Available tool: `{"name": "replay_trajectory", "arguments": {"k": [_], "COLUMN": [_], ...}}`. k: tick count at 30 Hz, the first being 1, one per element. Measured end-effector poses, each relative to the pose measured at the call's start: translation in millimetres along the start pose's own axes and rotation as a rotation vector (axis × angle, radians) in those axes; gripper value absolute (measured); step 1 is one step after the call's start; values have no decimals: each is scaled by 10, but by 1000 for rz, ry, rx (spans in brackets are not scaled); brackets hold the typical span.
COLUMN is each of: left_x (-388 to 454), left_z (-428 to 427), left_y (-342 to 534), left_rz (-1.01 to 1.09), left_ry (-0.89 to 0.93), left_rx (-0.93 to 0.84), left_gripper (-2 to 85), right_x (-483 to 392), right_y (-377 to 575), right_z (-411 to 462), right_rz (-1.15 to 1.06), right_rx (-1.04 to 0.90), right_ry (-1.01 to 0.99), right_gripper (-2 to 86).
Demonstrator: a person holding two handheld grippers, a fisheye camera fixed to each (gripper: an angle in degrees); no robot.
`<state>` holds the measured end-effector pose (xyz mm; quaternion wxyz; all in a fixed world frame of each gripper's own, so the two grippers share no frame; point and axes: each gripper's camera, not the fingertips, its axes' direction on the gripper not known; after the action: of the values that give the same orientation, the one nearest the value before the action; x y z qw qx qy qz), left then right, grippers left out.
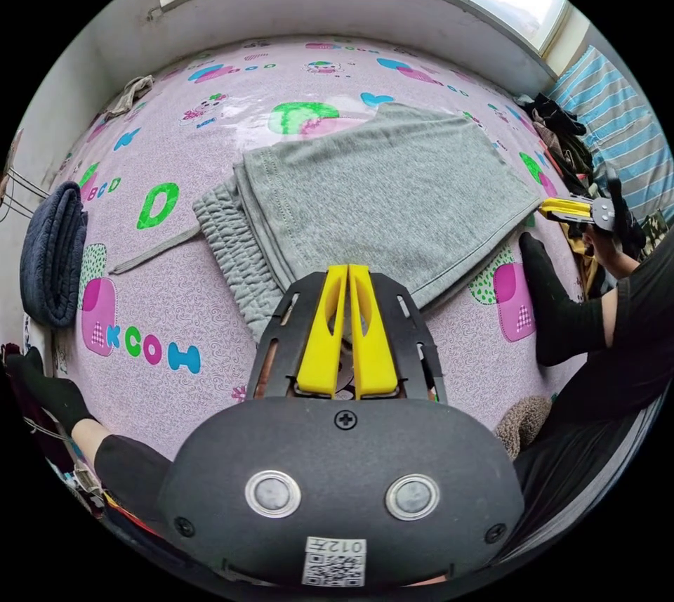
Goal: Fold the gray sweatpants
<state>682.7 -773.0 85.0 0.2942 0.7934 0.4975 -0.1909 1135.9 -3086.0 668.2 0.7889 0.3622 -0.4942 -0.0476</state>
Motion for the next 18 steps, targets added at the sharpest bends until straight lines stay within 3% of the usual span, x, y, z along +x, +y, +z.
{"name": "replay_trajectory", "arguments": {"k": [11, 18], "left_x": [-109, -132], "left_z": [94, 116], "left_y": [53, 59], "left_rz": [-15, -10], "left_ry": [41, 34], "left_rx": [1, -15], "left_gripper": [-1, -2], "right_x": [-591, -724], "right_y": [125, 208], "right_z": [108, 212], "right_rz": [-89, -103], "right_rx": [-7, -34], "right_ry": [163, 174], "right_gripper": [84, 37]}}
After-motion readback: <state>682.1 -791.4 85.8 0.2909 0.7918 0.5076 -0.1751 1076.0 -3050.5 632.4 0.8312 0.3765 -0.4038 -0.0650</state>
